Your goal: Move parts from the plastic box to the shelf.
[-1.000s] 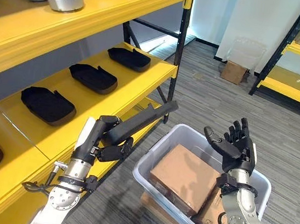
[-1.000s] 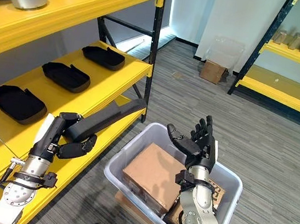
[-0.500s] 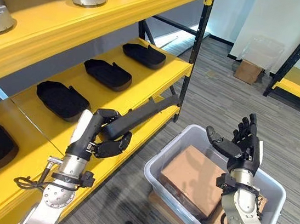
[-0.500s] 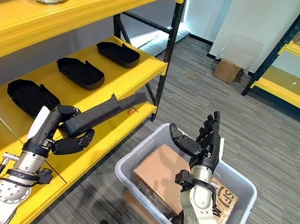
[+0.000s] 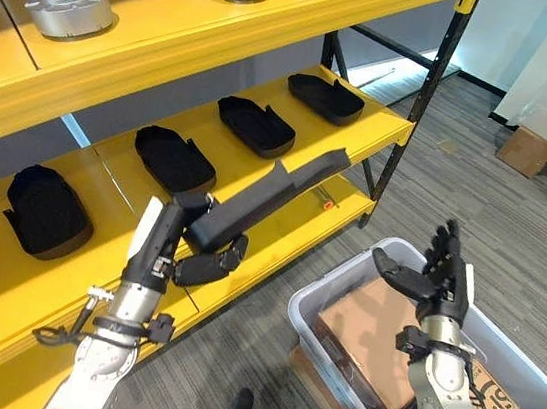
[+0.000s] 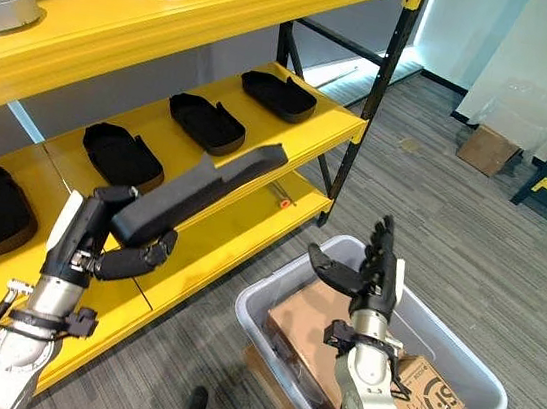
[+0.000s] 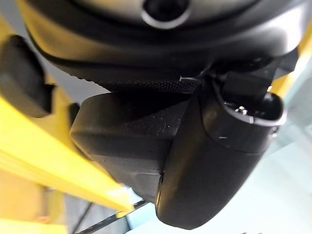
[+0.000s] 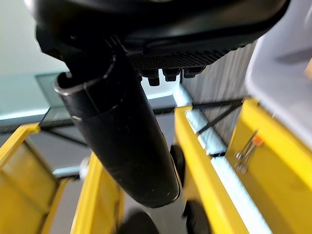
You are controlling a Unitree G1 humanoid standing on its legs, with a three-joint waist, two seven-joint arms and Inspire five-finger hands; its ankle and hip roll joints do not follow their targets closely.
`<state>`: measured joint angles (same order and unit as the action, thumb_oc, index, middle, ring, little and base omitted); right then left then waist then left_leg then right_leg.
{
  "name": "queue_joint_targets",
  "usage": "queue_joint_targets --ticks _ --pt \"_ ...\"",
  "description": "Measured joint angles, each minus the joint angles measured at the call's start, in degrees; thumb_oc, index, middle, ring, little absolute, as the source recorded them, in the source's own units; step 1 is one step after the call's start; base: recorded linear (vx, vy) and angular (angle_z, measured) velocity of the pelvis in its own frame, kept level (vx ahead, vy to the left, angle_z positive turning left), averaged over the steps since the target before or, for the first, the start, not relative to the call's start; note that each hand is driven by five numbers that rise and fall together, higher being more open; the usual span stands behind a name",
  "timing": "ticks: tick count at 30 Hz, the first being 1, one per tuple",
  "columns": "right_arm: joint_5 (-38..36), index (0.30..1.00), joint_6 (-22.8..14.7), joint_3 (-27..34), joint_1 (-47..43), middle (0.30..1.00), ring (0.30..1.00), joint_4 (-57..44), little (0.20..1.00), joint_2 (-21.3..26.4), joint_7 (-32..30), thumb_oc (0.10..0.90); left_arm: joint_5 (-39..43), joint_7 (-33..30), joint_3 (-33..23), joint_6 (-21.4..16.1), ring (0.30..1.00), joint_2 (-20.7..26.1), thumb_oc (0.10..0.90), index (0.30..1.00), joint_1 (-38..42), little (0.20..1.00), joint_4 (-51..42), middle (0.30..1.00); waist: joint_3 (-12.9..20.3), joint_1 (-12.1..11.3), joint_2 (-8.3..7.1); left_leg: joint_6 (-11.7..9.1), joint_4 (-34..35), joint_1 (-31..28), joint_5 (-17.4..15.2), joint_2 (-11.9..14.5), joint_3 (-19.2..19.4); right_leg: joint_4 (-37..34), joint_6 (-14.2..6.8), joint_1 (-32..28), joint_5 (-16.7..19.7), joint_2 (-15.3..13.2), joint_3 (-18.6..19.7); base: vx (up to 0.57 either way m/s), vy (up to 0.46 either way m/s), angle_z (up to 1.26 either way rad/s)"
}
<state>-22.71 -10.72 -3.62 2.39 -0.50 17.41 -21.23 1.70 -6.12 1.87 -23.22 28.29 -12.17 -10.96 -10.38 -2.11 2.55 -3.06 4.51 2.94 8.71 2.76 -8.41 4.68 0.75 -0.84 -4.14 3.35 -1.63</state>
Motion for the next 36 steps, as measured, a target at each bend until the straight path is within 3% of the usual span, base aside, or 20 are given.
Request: queue_joint_targets --ticks 2,4,5,6,8,11,13,15,16,17,18,19,20,21,23,26,27,28,30,36 --pt "-0.01 1.000 -0.05 0.88 0.05 1.000 1.000 0.00 1.000 0.56 -0.03 0.900 -1.02 0.02 0.43 0.00 0.300 -0.09 0.400 0.300 0.89 0.300 1.71 0.300 -0.37 0.50 0.74 -0.62 0.01 0.13 0.48 -0.18 1.63 -3.54 0.44 -2.47 1.81 -0.16 -1.47 -0.16 0.032 0.56" --pt "-0.01 1.000 -0.20 2.02 0.61 1.000 1.000 -0.02 1.000 1.62 1.29 0.900 -0.98 -0.52 1.71 0.16 0.300 -0.16 0.400 0.300 4.65 0.300 3.05 0.300 -0.80 0.27 1.53 -4.12 0.04 2.38 4.55 -1.91 8.85 -7.48 1.32 -4.81 3.18 -2.00 -7.30 -0.23 0.088 1.23" --pt "-0.03 1.000 -0.23 -0.01 -0.09 1.000 1.000 0.51 1.000 1.43 2.69 0.900 -2.24 -2.48 0.17 -0.29 0.300 0.59 0.400 0.300 2.88 0.300 3.79 0.300 -1.60 -1.29 0.11 -3.70 -2.22 1.19 -2.81 -1.13 13.59 -8.65 2.77 -5.75 4.06 -4.47 -8.74 -0.25 0.138 1.12" --pt "-0.06 1.000 -0.25 -0.55 -1.27 1.000 1.000 0.50 1.000 2.12 3.74 0.900 -2.89 -3.29 -2.12 -0.48 0.300 0.80 0.400 0.300 1.47 0.300 5.59 0.300 -2.61 -1.30 -2.78 -6.84 -7.47 0.41 -5.45 1.41 13.94 -8.66 2.25 -5.79 4.43 -8.92 -11.12 -0.25 0.216 0.76" --pt "-0.42 1.000 -0.30 0.68 -1.93 1.000 1.000 0.31 1.000 3.09 3.91 0.900 -4.21 -3.41 -6.19 -0.61 0.300 0.00 0.400 0.300 -2.92 0.300 6.30 0.300 -2.43 -1.16 -2.19 -7.20 -8.88 -3.22 -5.79 8.40 17.80 -9.38 1.09 -8.83 4.52 -10.27 -16.54 -0.18 0.231 1.18" --pt "-0.48 1.000 -0.52 1.64 -1.63 1.000 1.000 -1.18 1.000 3.78 3.72 0.900 -4.87 -4.19 -6.15 -1.08 0.300 -0.28 0.400 0.300 -2.32 0.300 5.85 0.300 -1.23 -1.09 0.42 -2.74 -8.34 -3.00 0.39 11.24 24.10 -8.24 0.69 -10.51 4.36 -10.90 -21.57 -0.12 0.234 1.28" --pt "-0.48 1.000 -0.99 1.09 -1.74 1.000 1.000 -1.44 1.000 3.36 3.75 0.900 -5.72 -5.06 -5.23 -1.38 0.300 -0.19 0.400 0.300 -0.76 0.300 5.73 0.300 -0.92 -0.49 1.52 -0.51 -6.37 -3.25 2.97 8.18 25.42 -0.41 -4.03 -7.58 0.59 -14.38 -24.13 -0.07 0.226 1.15" --pt "-0.48 1.000 -1.05 -1.97 -3.76 1.000 1.000 -1.39 1.000 2.75 4.50 0.900 -6.58 -7.65 -5.11 -1.81 0.300 0.87 0.400 0.300 1.06 0.300 4.92 0.300 -0.64 -0.77 2.32 -0.49 -0.91 -2.90 3.90 5.87 24.72 -4.21 -5.32 -3.89 -0.41 -11.91 -23.65 -0.03 0.291 1.21" --pt "-0.45 1.000 -1.28 -2.46 -4.18 1.000 1.000 -1.28 1.000 2.86 4.72 0.900 -7.30 -8.34 -4.65 -1.81 0.300 1.05 0.400 0.300 2.41 0.300 5.13 0.300 -0.46 0.14 2.47 -1.56 0.17 -2.40 2.22 4.57 23.80 -5.29 -4.32 -4.31 4.12 -12.26 -21.91 -0.09 0.354 0.89" --pt "-0.45 1.000 -1.28 -2.46 -4.18 1.000 1.000 -1.28 1.000 2.86 4.72 0.900 -7.30 -8.34 -4.65 -1.81 0.300 1.05 0.400 0.300 2.41 0.300 5.13 0.300 -0.46 0.14 2.47 -1.56 0.17 -2.40 2.22 4.57 23.80 -5.29 -4.32 -4.31 4.12 -12.26 -21.91 -0.08 0.427 0.70" --pt "-0.46 1.000 -1.30 -2.43 -4.48 1.000 1.000 0.56 1.000 0.98 4.54 0.900 -8.93 -9.74 -4.48 -2.84 0.300 2.75 0.400 0.300 1.80 0.300 4.85 0.300 -0.28 -3.25 0.97 -0.81 -4.82 -1.68 -3.44 5.88 30.67 -6.19 -5.26 -4.85 5.94 -15.92 -22.93 -0.05 0.331 0.37" --pt "-0.45 1.000 -1.42 -2.55 -3.93 1.000 1.000 0.34 1.000 0.77 4.47 0.900 -8.94 -10.11 -4.49 -2.99 0.300 3.57 0.400 0.300 1.69 0.300 5.06 0.300 -0.24 -2.51 -0.05 -1.58 -7.41 -1.38 -4.29 7.75 31.95 -6.75 -6.39 -5.99 6.83 -17.32 -24.67 -0.04 0.367 0.72" --pt "-0.42 1.000 -1.55 -2.31 -3.55 1.000 1.000 0.31 1.000 1.55 4.45 0.900 -9.00 -10.55 -4.42 -3.37 0.300 3.45 0.400 0.300 1.56 0.300 5.13 0.300 0.16 -1.18 0.44 -2.20 -8.23 -1.92 -3.41 9.61 31.69 -6.51 -8.38 -7.19 6.75 -17.96 -25.95 -0.02 0.281 0.93" --pt "-0.39 1.000 -1.67 -2.15 -3.17 1.000 1.000 0.52 1.000 2.97 4.27 0.900 -9.28 -10.72 -4.35 -3.51 0.300 2.76 0.400 0.300 0.90 0.300 5.10 0.300 0.95 0.13 1.69 -5.38 -6.95 -2.72 -4.99 9.92 29.45 -5.84 -10.25 -7.97 6.57 -18.80 -26.77 -0.02 0.392 0.72" --pt "-0.40 1.000 -1.81 -1.91 -2.19 1.000 1.000 1.01 1.000 0.59 3.64 0.900 -9.39 -11.15 -5.15 -3.43 0.300 2.95 0.400 0.300 -0.27 0.300 5.50 0.300 1.42 -0.14 -1.51 -2.84 -4.89 -3.43 -4.70 5.19 30.24 -6.60 -9.20 -8.19 10.18 -22.65 -27.14 0.00 0.379 0.35" --pt "-0.40 1.000 -1.79 -2.27 -2.21 1.000 1.000 0.48 1.000 -0.47 3.47 0.900 -9.98 -11.00 -5.73 -3.39 0.300 3.10 0.400 0.300 -0.21 0.300 5.97 0.300 1.47 -0.94 -2.54 -0.05 -1.42 -4.56 -3.99 1.77 29.26 -5.34 -9.05 -7.97 14.92 -25.60 -27.40 0.01 0.358 0.33" --pt "-0.39 1.000 -1.74 -2.32 -2.26 1.000 1.000 0.53 1.000 -0.96 3.38 0.900 -11.04 -10.88 -5.78 -3.41 0.300 4.00 0.400 0.300 -0.23 0.300 5.95 0.300 1.47 -1.65 -2.53 1.41 -0.86 -5.28 -4.36 1.35 27.84 -5.12 -12.43 -7.99 11.83 -25.05 -27.39 0.03 0.426 0.54" --pt "-0.30 1.000 -1.75 -2.38 -2.41 1.000 1.000 0.43 1.000 -1.57 3.31 0.900 -11.04 -10.83 -6.10 -3.49 0.300 5.01 0.400 0.300 -0.09 0.300 5.95 0.300 1.54 -2.11 -3.23 1.47 -0.86 -5.19 -4.42 0.78 27.14 -7.87 -12.70 -8.98 11.40 -22.64 -27.22 0.03 0.357 0.53" --pt "0.16 1.000 -1.75 -2.29 -2.79 1.000 1.000 0.32 1.000 -1.80 2.24 0.900 -11.05 -10.64 -6.50 -3.93 0.300 5.76 0.400 0.300 0.15 0.300 5.98 0.300 1.70 -3.57 -4.39 1.34 -0.60 -5.20 -4.84 -1.13 26.80 -9.41 -11.88 -10.58 12.11 -23.21 -31.47 0.02 0.219 0.34" --pt "0.20 1.000 -1.33 -0.97 -2.49 1.000 1.000 0.30 1.000 -3.76 -0.03 0.900 -11.00 -8.67 -6.71 -6.02 0.300 6.90 0.400 0.300 1.01 0.300 3.16 0.300 1.80 -2.80 -4.00 3.00 -0.07 -5.26 -4.93 -2.39 23.25 -3.31 -9.80 -9.60 14.14 -25.40 -30.87 0.01 0.205 0.30"
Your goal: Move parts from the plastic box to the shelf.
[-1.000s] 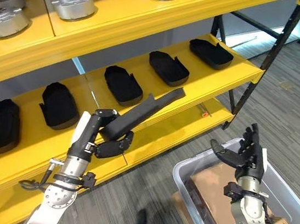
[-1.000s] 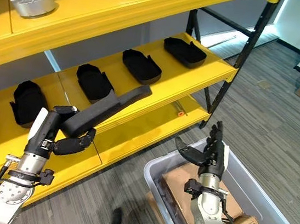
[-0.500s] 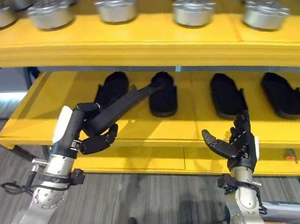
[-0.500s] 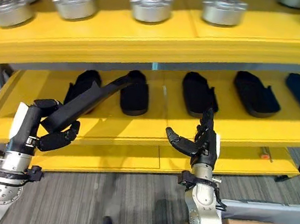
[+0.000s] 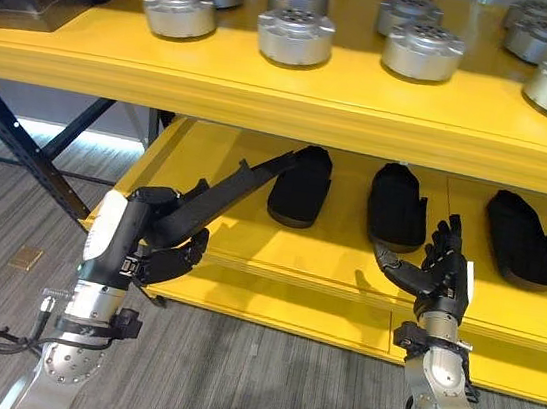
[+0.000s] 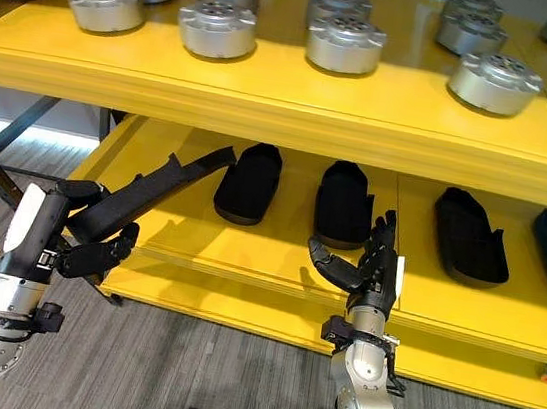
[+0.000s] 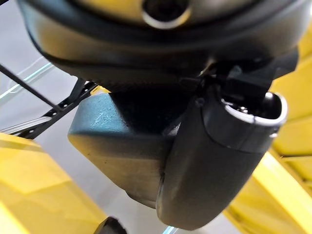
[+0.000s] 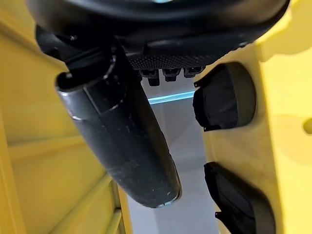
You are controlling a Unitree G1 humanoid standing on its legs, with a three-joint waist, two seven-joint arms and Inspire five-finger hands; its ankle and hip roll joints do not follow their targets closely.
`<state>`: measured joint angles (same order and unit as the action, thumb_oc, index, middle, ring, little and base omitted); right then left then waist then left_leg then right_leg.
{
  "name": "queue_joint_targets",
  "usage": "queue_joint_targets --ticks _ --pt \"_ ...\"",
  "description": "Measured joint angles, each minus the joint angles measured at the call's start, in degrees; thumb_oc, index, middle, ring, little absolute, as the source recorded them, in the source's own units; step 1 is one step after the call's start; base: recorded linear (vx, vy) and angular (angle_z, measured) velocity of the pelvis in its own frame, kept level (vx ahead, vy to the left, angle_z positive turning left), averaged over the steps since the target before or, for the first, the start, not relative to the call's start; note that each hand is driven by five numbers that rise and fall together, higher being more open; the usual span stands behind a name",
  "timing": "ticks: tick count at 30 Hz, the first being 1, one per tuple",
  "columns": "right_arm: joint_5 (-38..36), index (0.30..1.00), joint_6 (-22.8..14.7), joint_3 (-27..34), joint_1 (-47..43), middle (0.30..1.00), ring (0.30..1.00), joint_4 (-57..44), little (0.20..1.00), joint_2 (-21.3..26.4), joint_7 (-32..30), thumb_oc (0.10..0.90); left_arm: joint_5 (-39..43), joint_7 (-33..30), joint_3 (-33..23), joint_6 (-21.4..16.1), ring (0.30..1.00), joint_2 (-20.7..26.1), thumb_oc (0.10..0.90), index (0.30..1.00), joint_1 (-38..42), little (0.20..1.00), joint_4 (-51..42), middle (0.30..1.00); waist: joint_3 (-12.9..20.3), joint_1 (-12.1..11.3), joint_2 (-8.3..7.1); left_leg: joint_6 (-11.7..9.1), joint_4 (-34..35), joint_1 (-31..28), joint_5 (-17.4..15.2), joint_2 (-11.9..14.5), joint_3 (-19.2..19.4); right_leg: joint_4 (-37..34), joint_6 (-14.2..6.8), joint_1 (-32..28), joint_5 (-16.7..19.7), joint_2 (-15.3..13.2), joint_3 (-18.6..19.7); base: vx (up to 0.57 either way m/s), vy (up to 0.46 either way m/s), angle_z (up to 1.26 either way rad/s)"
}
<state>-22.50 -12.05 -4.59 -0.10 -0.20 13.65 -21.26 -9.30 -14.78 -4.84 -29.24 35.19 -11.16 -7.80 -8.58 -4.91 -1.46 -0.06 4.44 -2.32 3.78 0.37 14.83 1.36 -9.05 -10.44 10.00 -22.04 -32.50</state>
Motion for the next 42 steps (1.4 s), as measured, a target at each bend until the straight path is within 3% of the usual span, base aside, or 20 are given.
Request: queue_joint_targets --ticks 2,4,5,9,11,12,13,15,17,18,19,22,26,36,37,39,40,41,42 --pt "0.01 1.000 0.09 -0.27 0.02 1.000 1.000 -0.01 1.000 -0.12 0.16 0.900 0.06 0.20 -0.03 0.04 0.300 0.06 0.400 0.300 1.57 0.300 -0.22 0.300 -0.04 -0.03 0.15 0.83 0.08 0.15 0.06 -0.11 -0.80 3.26 -0.50 1.99 0.14 -1.11 1.17 0.02 0.203 0.11" --pt "0.22 1.000 0.49 -0.32 0.07 1.000 1.000 -0.01 1.000 -0.18 0.35 0.900 0.18 0.20 -0.04 0.43 0.300 0.02 0.400 0.300 3.03 0.300 -0.04 0.300 -0.05 0.08 0.16 1.75 0.07 0.37 -0.23 -0.10 -1.08 0.92 -2.33 2.63 -1.84 -0.36 3.50 0.02 0.140 0.07" --pt "0.69 1.000 0.61 -0.31 0.10 1.000 1.000 -0.07 1.000 -0.23 0.43 0.900 0.20 0.20 -0.06 0.60 0.300 0.13 0.400 0.300 3.85 0.300 0.07 0.300 -0.02 0.13 -0.28 1.71 0.08 0.55 -0.20 -0.61 -1.10 -0.50 -1.48 2.40 1.33 0.37 4.30 -0.04 0.127 0.11" --pt "1.16 1.000 1.62 0.50 0.66 1.000 1.000 -0.07 1.000 -0.12 0.22 0.900 0.10 0.86 0.04 0.60 0.300 -0.01 0.400 0.300 4.07 0.300 -0.02 0.300 -0.01 1.06 0.01 1.87 0.09 0.71 -0.18 -1.47 -1.34 1.28 -1.79 3.06 2.07 -0.33 5.47 0.01 0.114 0.14" --pt "1.15 1.000 1.82 2.20 2.25 1.000 1.000 -0.12 1.000 0.44 -0.05 0.900 -0.01 2.18 0.75 0.62 0.300 -0.25 0.400 0.300 4.74 0.300 0.19 0.300 -0.06 3.62 0.64 3.04 0.10 0.72 -0.32 -1.57 -5.03 8.90 -1.95 5.42 1.91 -0.82 11.14 0.06 0.076 0.67" --pt "1.15 1.000 1.83 3.03 3.33 1.000 1.000 -0.29 1.000 0.49 -0.21 0.900 -0.03 2.90 1.13 0.79 0.300 -0.21 0.400 0.300 5.40 0.300 0.38 0.300 -0.15 5.24 1.05 4.03 0.10 0.63 -0.63 -0.93 -7.17 14.71 -4.14 8.60 -2.72 -0.34 16.77 0.06 0.104 0.89" --pt "1.15 1.000 1.96 3.22 4.69 1.000 1.000 -1.28 1.000 0.53 -0.38 0.900 0.02 2.77 1.22 1.09 0.300 -0.28 0.400 0.300 5.98 0.300 0.49 0.300 -0.12 6.18 0.90 4.38 0.13 0.52 -0.60 -0.14 -8.17 14.36 -4.22 11.23 -8.90 4.06 22.32 0.05 0.074 0.58" --pt "1.15 1.000 2.23 3.00 4.25 1.000 1.000 -1.74 1.000 0.51 0.69 0.900 -0.01 2.28 0.12 1.77 0.300 -0.33 0.400 0.300 5.05 0.300 0.33 0.300 -0.13 5.81 0.91 3.85 0.11 0.17 -0.42 1.00 -6.27 13.64 -3.19 14.57 -11.27 8.43 19.89 0.06 0.029 -0.15" --pt "1.15 1.000 2.28 3.11 4.18 1.000 1.000 -1.96 1.000 0.52 1.89 0.900 -0.07 1.31 -0.33 2.36 0.300 -0.34 0.400 0.300 3.75 0.300 0.29 0.300 0.05 5.37 -0.12 2.52 0.12 -0.92 -1.02 0.63 -4.74 9.58 -0.99 15.22 -9.96 13.09 16.25 0.10 -0.002 -0.43" --pt "1.15 1.000 2.28 3.13 4.19 1.000 1.000 -1.91 1.000 0.70 2.13 0.900 -0.13 1.17 -0.38 2.63 0.300 -0.74 0.400 0.300 2.81 0.300 0.25 0.300 0.31 5.17 -0.52 1.76 0.13 -1.40 -1.69 0.15 -4.19 7.21 2.56 14.52 -10.45 14.09 15.26 0.10 -0.014 -0.38" --pt "1.14 1.000 2.29 3.40 4.32 1.000 1.000 -1.77 1.000 0.87 2.29 0.900 -0.24 1.16 -0.04 2.94 0.300 -0.93 0.400 0.300 2.13 0.300 0.34 0.300 0.23 5.09 -0.11 1.43 0.14 -1.73 -1.99 0.31 -4.19 4.09 4.37 12.70 -9.88 15.47 16.83 0.07 -0.028 -0.24" --pt "1.09 1.000 2.38 4.64 5.40 1.000 1.000 -1.72 1.000 1.42 2.20 0.900 -0.65 1.27 0.35 3.06 0.300 -2.69 0.400 0.300 2.18 0.300 0.23 0.300 0.34 6.47 0.98 -0.16 0.12 -1.88 -2.13 1.51 -5.02 -2.42 6.07 9.07 -7.53 18.23 17.73 0.10 -0.043 0.07" --pt "1.01 1.000 2.38 4.98 4.72 1.000 1.000 -1.73 1.000 2.44 1.86 0.900 -0.66 1.28 0.38 3.05 0.300 -5.62 0.400 0.300 2.59 0.300 0.23 0.300 0.36 6.41 1.16 -0.99 0.10 -2.22 -2.01 2.36 -5.08 -6.17 7.62 7.00 -6.33 19.26 17.56 0.11 -0.051 0.03" --pt "2.06 1.000 1.37 4.82 4.08 1.000 1.000 -3.69 1.000 3.51 0.14 0.900 -2.66 -0.03 0.67 4.33 0.300 -5.00 0.400 0.300 3.14 0.300 0.27 0.300 0.15 7.49 3.54 -2.12 -1.44 -2.09 -2.35 2.54 -4.03 -5.15 6.52 6.90 -7.45 19.40 18.11 0.03 -0.077 0.03" --pt "2.12 1.000 0.86 4.88 4.06 1.000 1.000 -3.69 1.000 4.51 -0.12 0.900 -3.19 -0.66 0.67 4.46 0.300 -4.52 0.400 0.300 3.36 0.300 0.31 0.300 0.01 7.80 3.75 -3.08 -4.22 -0.50 -2.98 2.69 -4.02 -3.61 6.92 8.02 -8.46 19.13 18.36 -0.05 0.027 -0.01" --pt "2.23 1.000 0.62 5.01 3.71 1.000 1.000 -3.75 1.000 5.28 -0.35 0.900 -3.41 -1.30 0.64 5.33 0.300 -3.95 0.400 0.300 4.65 0.300 0.48 0.300 -1.05 7.87 2.15 -3.96 -15.89 5.98 -3.32 2.49 -2.81 0.33 8.67 10.68 -10.19 16.27 19.83 0.00 0.164 0.02" --pt "2.36 1.000 0.60 5.10 3.35 1.000 1.000 -3.87 1.000 5.56 -0.35 0.900 -3.38 -1.37 0.64 5.61 0.300 -3.69 0.400 0.300 5.48 0.300 0.90 0.300 -1.63 8.20 1.50 -3.85 -21.14 8.39 -5.15 3.39 0.79 0.90 9.35 10.85 -9.73 14.77 19.18 0.05 0.228 0.06" --pt "2.62 1.000 0.54 5.12 3.24 1.000 1.000 -4.10 1.000 5.47 -0.28 0.900 -3.40 -1.89 0.63 5.69 0.300 -2.85 0.400 0.300 5.49 0.300 0.94 0.300 -1.79 9.17 1.81 -2.88 -24.56 9.26 -7.31 6.39 4.83 0.97 8.78 10.67 -10.13 14.94 18.76 0.06 0.279 0.08" --pt "3.25 1.000 0.49 5.17 3.30 1.000 1.000 -4.11 1.000 5.57 -0.27 0.900 -3.40 -2.11 0.64 5.68 0.300 -2.52 0.400 0.300 5.48 0.300 0.92 0.300 -2.04 9.77 1.98 -2.68 -24.46 8.91 -7.86 8.18 5.54 1.33 8.74 10.44 -10.44 15.21 18.46 0.07 0.410 0.15"
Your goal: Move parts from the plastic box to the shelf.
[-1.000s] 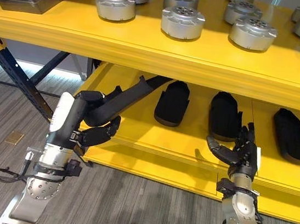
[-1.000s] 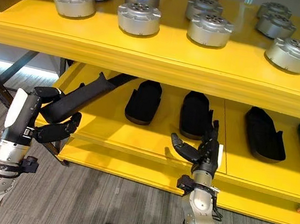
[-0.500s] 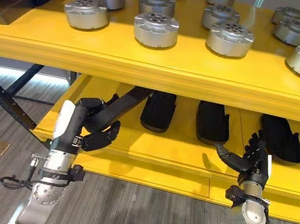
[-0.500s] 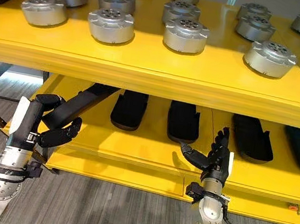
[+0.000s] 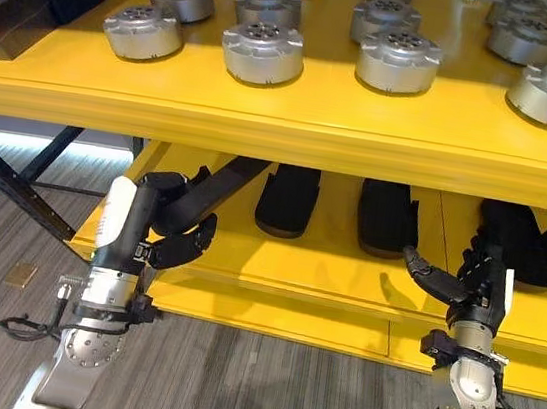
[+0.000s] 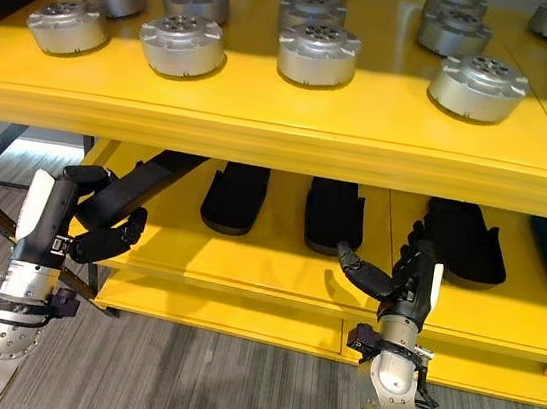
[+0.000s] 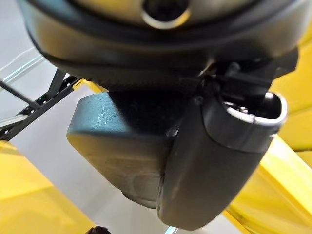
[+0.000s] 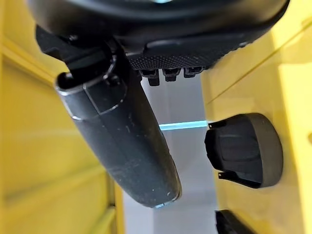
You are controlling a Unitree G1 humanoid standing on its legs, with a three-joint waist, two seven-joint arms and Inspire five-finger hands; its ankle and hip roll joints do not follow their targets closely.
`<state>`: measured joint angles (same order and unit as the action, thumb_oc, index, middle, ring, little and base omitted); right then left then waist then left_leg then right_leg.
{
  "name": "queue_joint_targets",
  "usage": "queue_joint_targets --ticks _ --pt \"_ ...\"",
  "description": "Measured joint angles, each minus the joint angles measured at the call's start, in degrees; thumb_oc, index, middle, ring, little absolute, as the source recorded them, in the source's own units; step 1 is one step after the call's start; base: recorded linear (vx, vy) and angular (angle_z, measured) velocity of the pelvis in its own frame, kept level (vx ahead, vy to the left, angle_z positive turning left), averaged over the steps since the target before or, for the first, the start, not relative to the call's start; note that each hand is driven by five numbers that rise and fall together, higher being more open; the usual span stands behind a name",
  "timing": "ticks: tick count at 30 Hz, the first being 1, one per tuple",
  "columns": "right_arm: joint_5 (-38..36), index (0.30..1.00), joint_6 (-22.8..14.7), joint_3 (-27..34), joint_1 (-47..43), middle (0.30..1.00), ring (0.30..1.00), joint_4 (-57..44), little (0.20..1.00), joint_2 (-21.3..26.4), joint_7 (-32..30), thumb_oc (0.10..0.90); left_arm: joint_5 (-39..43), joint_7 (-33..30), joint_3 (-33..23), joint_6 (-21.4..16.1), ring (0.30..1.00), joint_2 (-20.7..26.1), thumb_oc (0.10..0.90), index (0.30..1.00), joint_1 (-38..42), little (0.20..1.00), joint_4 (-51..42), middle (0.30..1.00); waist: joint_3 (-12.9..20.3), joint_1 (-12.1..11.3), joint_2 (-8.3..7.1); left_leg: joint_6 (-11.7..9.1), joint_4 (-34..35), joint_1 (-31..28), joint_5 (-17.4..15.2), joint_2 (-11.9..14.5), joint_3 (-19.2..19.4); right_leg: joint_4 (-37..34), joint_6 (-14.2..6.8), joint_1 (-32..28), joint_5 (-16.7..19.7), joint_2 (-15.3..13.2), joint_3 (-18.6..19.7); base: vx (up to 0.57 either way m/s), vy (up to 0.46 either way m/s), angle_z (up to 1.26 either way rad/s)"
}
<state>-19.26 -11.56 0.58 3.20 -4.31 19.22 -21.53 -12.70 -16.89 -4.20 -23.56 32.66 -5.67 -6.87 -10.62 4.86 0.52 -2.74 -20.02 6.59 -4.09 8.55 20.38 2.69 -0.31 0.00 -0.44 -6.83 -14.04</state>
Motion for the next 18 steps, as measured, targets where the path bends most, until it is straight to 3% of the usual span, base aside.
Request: queue_joint_targets --ticks 1,2,3,4,6,7,8,9,10,11,14,18 --pt "0.29 1.000 -0.10 1.85 0.53 1.000 1.000 -0.04 1.000 0.91 0.33 0.900 -0.11 -0.50 0.04 -0.20 0.300 -0.02 0.400 0.300 0.39 0.300 -0.71 0.300 -0.50 2.90 2.24 -0.39 6.25 -3.50 -0.01 3.65 -0.46 2.49 -0.55 0.28 -1.34 -0.35 -0.08 0.09 0.480 0.18" --pt "0.27 1.000 -0.02 3.09 1.03 1.000 1.000 -0.05 1.000 1.25 0.76 0.900 -1.20 -0.91 0.07 -0.54 0.300 -0.07 0.400 0.300 0.98 0.300 -0.75 0.300 -0.56 3.63 2.76 -1.23 8.92 -4.52 0.71 4.80 -1.27 3.08 -0.97 0.67 -1.62 -0.65 0.03 0.12 0.658 0.10" --pt "0.03 1.000 0.89 5.31 1.70 1.000 1.000 -0.02 1.000 1.46 1.22 0.900 -1.76 -1.37 0.12 -0.77 0.300 -0.04 0.400 0.300 2.38 0.300 -0.44 0.300 -0.70 3.91 2.65 -3.69 15.35 -6.03 3.31 7.63 -4.25 4.49 -2.00 2.04 -1.97 -1.90 1.12 0.10 0.480 -0.05" --pt "0.03 1.000 0.98 5.42 1.76 1.000 1.000 0.03 1.000 1.47 1.46 0.900 -1.77 -1.61 0.11 -0.72 0.300 -0.03 0.400 0.300 2.49 0.300 -0.33 0.300 -0.61 3.79 2.86 -4.91 17.81 -6.41 4.45 9.48 -6.59 5.43 -2.71 2.83 -2.17 -2.48 1.99 0.10 0.582 -0.30" --pt "0.05 1.000 0.87 6.01 1.81 1.000 1.000 0.11 1.000 2.14 2.12 0.900 -2.20 -2.71 0.47 -0.78 0.300 -0.47 0.400 0.300 1.82 0.300 0.27 0.300 -0.77 3.23 3.03 -4.99 19.49 -7.30 6.51 11.62 -8.35 8.25 -4.86 3.99 -2.73 -4.90 4.34 0.09 0.491 -0.36" --pt "0.03 1.000 0.77 6.05 2.19 1.000 1.000 0.10 1.000 2.22 2.58 0.900 -2.52 -2.75 0.61 -0.90 0.300 -1.16 0.400 0.300 1.07 0.300 0.81 0.300 -0.66 3.13 3.33 -5.09 19.38 -7.67 6.70 11.20 -8.02 8.42 -6.49 3.76 -2.60 -6.37 4.98 0.09 0.393 -0.37" --pt "0.02 1.000 0.77 5.76 2.34 1.000 1.000 -0.10 1.000 3.14 2.58 0.900 -3.44 -2.87 0.69 -0.84 0.300 -1.57 0.400 0.300 -0.36 0.300 0.80 0.300 -0.67 3.15 4.68 -3.66 20.64 -8.88 6.98 9.56 -8.06 7.99 -9.06 3.29 -1.97 -7.96 5.77 0.10 0.412 -0.37" --pt "0.02 1.000 0.77 5.76 2.47 1.000 1.000 -0.16 1.000 3.40 2.62 0.900 -4.00 -2.85 0.81 -0.85 0.300 -1.75 0.400 0.300 -0.58 0.300 0.97 0.300 -0.74 2.80 5.29 -8.73 21.53 -9.43 8.22 7.95 -8.78 6.88 -10.91 2.55 -1.07 -9.13 6.59 0.07 0.331 -0.22" --pt "-0.67 1.000 1.12 4.88 3.75 1.000 1.000 -0.44 1.000 1.66 2.73 0.900 -4.35 -2.86 0.81 -0.58 0.300 -1.79 0.400 0.300 -0.84 0.300 1.62 0.300 -0.46 2.96 2.64 -7.09 22.72 -10.79 7.98 3.02 -8.04 3.76 -10.56 0.62 1.35 -12.88 7.45 0.06 0.333 -0.03" --pt "-1.63 1.000 1.24 3.66 5.05 1.000 1.000 -0.72 1.000 0.22 3.19 0.900 -4.48 -3.01 0.72 -0.25 0.300 -1.55 0.400 0.300 -0.94 0.300 1.89 0.300 -0.45 2.50 1.35 -6.12 22.77 -10.96 7.99 0.84 -7.92 1.63 -9.89 -0.26 4.93 -15.03 6.64 0.03 0.289 0.13" --pt "-1.71 1.000 2.15 0.22 5.86 1.000 1.000 -0.91 1.000 -3.82 4.08 0.900 -5.96 -3.90 0.60 1.33 0.300 1.33 0.400 0.300 -0.20 0.300 1.94 0.300 -0.32 0.93 0.48 -4.29 23.56 -10.79 7.77 -1.01 -7.82 -0.71 -10.13 -0.64 13.28 -15.73 4.95 0.00 0.198 0.12" --pt "-1.68 1.000 3.07 -1.62 4.45 1.000 1.000 -3.40 1.000 -4.88 4.90 0.900 -6.77 -5.97 0.07 2.55 0.300 4.98 0.400 0.300 1.33 0.300 1.93 0.300 -0.16 -0.19 -0.65 -3.97 24.43 -11.25 7.62 -1.17 -6.75 -1.86 -11.83 -0.48 16.59 -15.63 3.51 -0.06 0.027 -0.12"
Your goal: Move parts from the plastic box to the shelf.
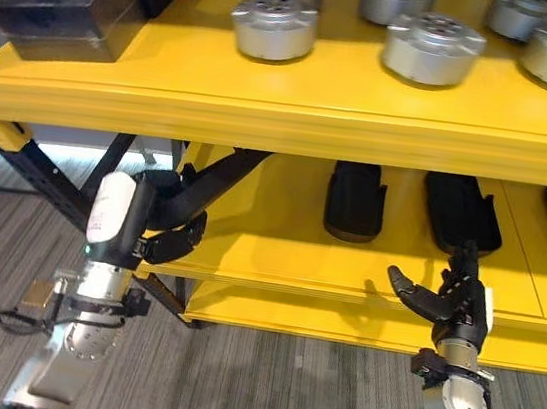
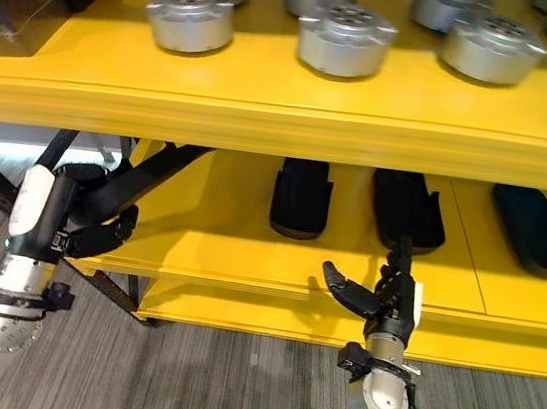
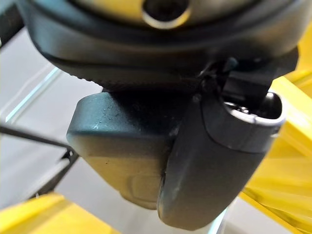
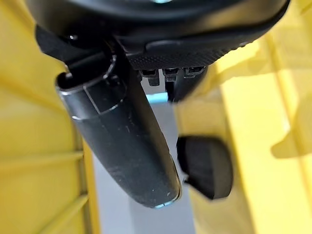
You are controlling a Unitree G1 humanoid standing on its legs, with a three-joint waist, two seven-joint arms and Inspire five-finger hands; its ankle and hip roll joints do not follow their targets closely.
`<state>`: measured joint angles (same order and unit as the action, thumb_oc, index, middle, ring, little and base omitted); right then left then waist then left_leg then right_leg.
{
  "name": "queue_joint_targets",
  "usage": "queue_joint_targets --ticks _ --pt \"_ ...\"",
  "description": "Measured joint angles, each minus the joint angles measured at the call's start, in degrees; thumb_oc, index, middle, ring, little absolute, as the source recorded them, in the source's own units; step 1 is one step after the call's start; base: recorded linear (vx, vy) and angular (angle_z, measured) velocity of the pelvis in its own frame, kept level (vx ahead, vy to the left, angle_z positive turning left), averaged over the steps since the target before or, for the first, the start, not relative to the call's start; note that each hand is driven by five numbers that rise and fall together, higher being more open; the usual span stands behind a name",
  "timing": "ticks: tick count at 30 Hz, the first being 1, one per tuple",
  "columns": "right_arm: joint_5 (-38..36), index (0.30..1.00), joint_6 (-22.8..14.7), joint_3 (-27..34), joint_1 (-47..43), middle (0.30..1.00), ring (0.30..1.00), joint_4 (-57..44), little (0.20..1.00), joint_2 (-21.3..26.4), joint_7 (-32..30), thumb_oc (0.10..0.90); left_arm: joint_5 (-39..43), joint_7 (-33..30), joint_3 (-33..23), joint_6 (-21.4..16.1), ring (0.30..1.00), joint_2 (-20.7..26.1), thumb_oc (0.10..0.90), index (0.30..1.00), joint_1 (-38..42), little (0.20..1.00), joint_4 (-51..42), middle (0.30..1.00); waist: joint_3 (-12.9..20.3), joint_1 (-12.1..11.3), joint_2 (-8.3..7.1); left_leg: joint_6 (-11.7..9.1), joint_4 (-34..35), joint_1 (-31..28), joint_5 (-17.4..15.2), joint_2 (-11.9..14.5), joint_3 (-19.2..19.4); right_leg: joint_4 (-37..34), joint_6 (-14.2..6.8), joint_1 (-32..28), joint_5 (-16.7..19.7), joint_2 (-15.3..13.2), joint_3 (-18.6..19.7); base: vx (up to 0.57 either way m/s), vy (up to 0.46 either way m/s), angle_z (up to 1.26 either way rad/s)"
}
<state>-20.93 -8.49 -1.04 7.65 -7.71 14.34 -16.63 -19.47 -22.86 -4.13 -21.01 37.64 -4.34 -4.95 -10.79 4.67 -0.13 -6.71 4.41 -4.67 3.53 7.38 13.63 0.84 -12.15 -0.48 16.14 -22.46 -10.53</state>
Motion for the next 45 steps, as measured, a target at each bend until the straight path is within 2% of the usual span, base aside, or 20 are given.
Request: queue_joint_targets --ticks 2,4,6,7,9,11,13,16,18,20,23,28,34,36,39,45 --pt "-0.01 1.000 0.15 -0.34 -1.85 1.000 1.000 0.19 1.000 -0.10 -0.01 0.900 -1.52 -1.66 -0.94 0.05 0.300 -0.21 0.400 0.300 -1.56 0.300 -0.42 0.300 -0.01 -0.80 -0.38 0.00 0.03 -1.08 -0.01 0.94 3.35 0.50 -0.64 1.42 0.28 0.95 -2.97 -0.02 -0.066 -0.55" --pt "0.42 1.000 -0.40 -0.11 -1.97 1.000 1.000 0.23 1.000 0.53 -0.98 0.900 -1.62 -1.38 -0.53 0.39 0.300 -0.24 0.400 0.300 -0.98 0.300 -0.40 0.300 0.35 -0.41 -1.00 -0.06 0.02 -1.06 0.01 1.62 2.95 -1.87 -0.87 -0.34 0.05 1.75 -2.95 -0.03 -0.077 -0.06" --pt "0.58 1.000 -1.04 0.64 -2.16 1.000 1.000 0.25 1.000 1.43 -2.90 0.900 -1.64 -1.52 -0.14 0.63 0.300 -0.32 0.400 0.300 0.33 0.300 -0.38 0.300 0.66 0.27 -1.56 -0.66 0.04 -0.47 0.38 2.56 1.96 -5.58 -1.99 -2.21 -0.95 3.02 -2.39 -0.01 -0.040 0.00" --pt "0.76 1.000 -1.22 0.73 -3.37 1.000 1.000 0.24 1.000 2.00 -4.79 0.900 -3.33 -1.98 -0.20 0.85 0.300 -0.45 0.400 0.300 0.17 0.300 -0.35 0.300 0.71 0.19 -1.40 -2.28 0.11 -0.93 1.25 4.12 3.42 -5.77 -1.16 -1.95 -6.09 4.65 -2.68 0.11 -0.041 -0.37" --pt "1.78 1.000 -1.22 0.77 -2.48 1.000 1.000 0.24 1.000 2.89 -7.37 0.900 -4.82 -2.25 0.04 0.86 0.300 -0.77 0.400 0.300 -0.30 0.300 -0.36 0.300 1.09 2.60 0.07 -3.58 0.15 -1.70 1.00 6.18 3.89 -5.80 -0.21 -1.93 -7.01 6.77 -2.49 0.17 -0.042 -0.39" --pt "4.69 1.000 -2.43 0.72 -1.85 1.000 1.000 -0.03 1.000 5.90 -8.72 0.900 -5.46 -4.70 0.62 2.38 0.300 -1.17 0.400 0.300 -0.49 0.300 -0.32 0.300 2.80 3.19 1.15 -4.10 0.40 -2.29 0.66 6.69 4.86 -5.81 0.03 -1.32 -7.43 7.36 -0.65 0.12 -0.011 -0.38" --pt "5.34 1.000 -3.06 -0.16 -1.99 1.000 1.000 -1.52 1.000 8.62 -8.60 0.900 -5.06 -5.92 2.30 4.19 0.300 -3.29 0.400 0.300 1.82 0.300 0.01 0.300 3.53 3.41 2.26 -3.62 0.39 -1.93 1.01 6.71 4.90 -5.80 0.27 -0.67 -7.15 7.61 0.20 0.11 0.008 -0.18" --pt "7.46 1.000 -3.10 -2.06 -1.90 1.000 1.000 -2.80 1.000 9.27 -5.46 0.900 -3.58 -6.60 4.28 6.51 0.300 -5.21 0.400 0.300 2.12 0.300 0.27 0.300 4.21 3.71 2.97 -3.54 0.38 -1.73 1.14 6.74 5.17 -5.80 0.38 0.01 -6.47 7.79 0.63 0.10 0.008 -0.06" --pt "7.44 1.000 -2.76 -2.81 -1.36 1.000 1.000 -3.30 1.000 9.31 0.14 0.900 -3.18 -7.43 4.45 10.51 0.300 -5.23 0.400 0.300 2.12 0.300 1.00 0.300 4.21 4.43 2.87 -3.67 0.16 -1.68 1.27 6.66 5.16 -5.79 0.63 0.06 -6.23 7.81 0.74 0.12 0.026 -0.04" --pt "7.44 1.000 -2.19 -2.80 -0.09 1.000 1.000 -3.91 1.000 12.26 6.56 0.900 -1.25 -10.91 4.46 12.64 0.300 -5.28 0.400 0.300 3.68 0.300 6.41 0.300 4.21 5.03 2.78 -3.49 0.15 -1.65 0.95 6.52 6.27 -5.77 0.39 1.07 -6.43 7.81 2.17 0.12 0.013 -0.19" --pt "7.38 1.000 -2.11 -2.40 1.69 1.000 1.000 -7.28 1.000 14.80 11.87 0.900 0.77 -15.70 4.21 17.11 0.300 -5.47 0.400 0.300 5.41 0.300 12.95 0.300 3.98 7.37 2.25 -3.82 0.14 -1.50 1.16 6.52 6.80 -5.77 0.41 1.54 -6.38 7.90 2.55 0.04 0.008 -0.11" --pt "7.37 1.000 -2.10 -2.93 0.70 1.000 1.000 -7.77 1.000 14.80 16.76 0.900 1.27 -18.81 4.28 19.38 0.300 -5.62 0.400 0.300 6.53 0.300 13.51 0.300 3.38 7.61 2.04 -3.72 0.12 -1.51 1.10 6.46 7.39 -5.77 0.40 2.06 -6.33 7.95 3.33 0.03 0.022 -0.06" --pt "7.29 1.000 -1.24 -2.91 -1.71 1.000 1.000 -7.78 1.000 16.64 20.06 0.900 1.37 -22.72 4.33 22.68 0.300 -7.29 0.400 0.300 10.62 0.300 14.88 0.300 -0.16 7.52 4.17 -3.67 0.12 -1.32 1.07 6.37 7.67 -5.78 -0.04 2.49 -6.58 7.93 3.85 -0.01 0.043 -0.03" --pt "7.28 1.000 -1.14 -2.89 -3.21 1.000 1.000 -7.80 1.000 17.86 22.60 0.900 1.39 -22.99 4.89 23.96 0.300 -7.59 0.400 0.300 12.94 0.300 16.71 0.300 -2.10 7.78 5.22 -3.82 0.10 -0.08 1.23 6.31 7.99 -5.76 0.37 4.12 -5.97 7.94 4.35 -0.07 0.092 -0.09" --pt "6.69 1.000 -0.49 -3.96 -5.30 1.000 1.000 -7.99 1.000 19.30 25.03 0.900 3.09 -24.76 7.17 24.86 0.300 -7.48 0.400 0.300 17.73 0.300 21.49 0.300 -4.17 7.82 5.78 -3.75 -0.33 1.64 1.25 6.12 8.40 -4.70 0.38 6.58 -5.90 7.77 5.24 -0.11 0.038 -0.10" --pt "6.24 1.000 1.03 -6.81 -9.88 1.000 1.000 -8.09 1.000 20.49 27.55 0.900 5.80 -27.11 9.05 25.79 0.300 -7.54 0.400 0.300 25.61 0.300 23.91 0.300 -11.37 8.03 4.60 -3.48 -2.14 5.26 1.57 6.32 8.00 -3.20 0.77 10.24 -5.54 7.73 5.47 -0.16 -0.026 -0.01"
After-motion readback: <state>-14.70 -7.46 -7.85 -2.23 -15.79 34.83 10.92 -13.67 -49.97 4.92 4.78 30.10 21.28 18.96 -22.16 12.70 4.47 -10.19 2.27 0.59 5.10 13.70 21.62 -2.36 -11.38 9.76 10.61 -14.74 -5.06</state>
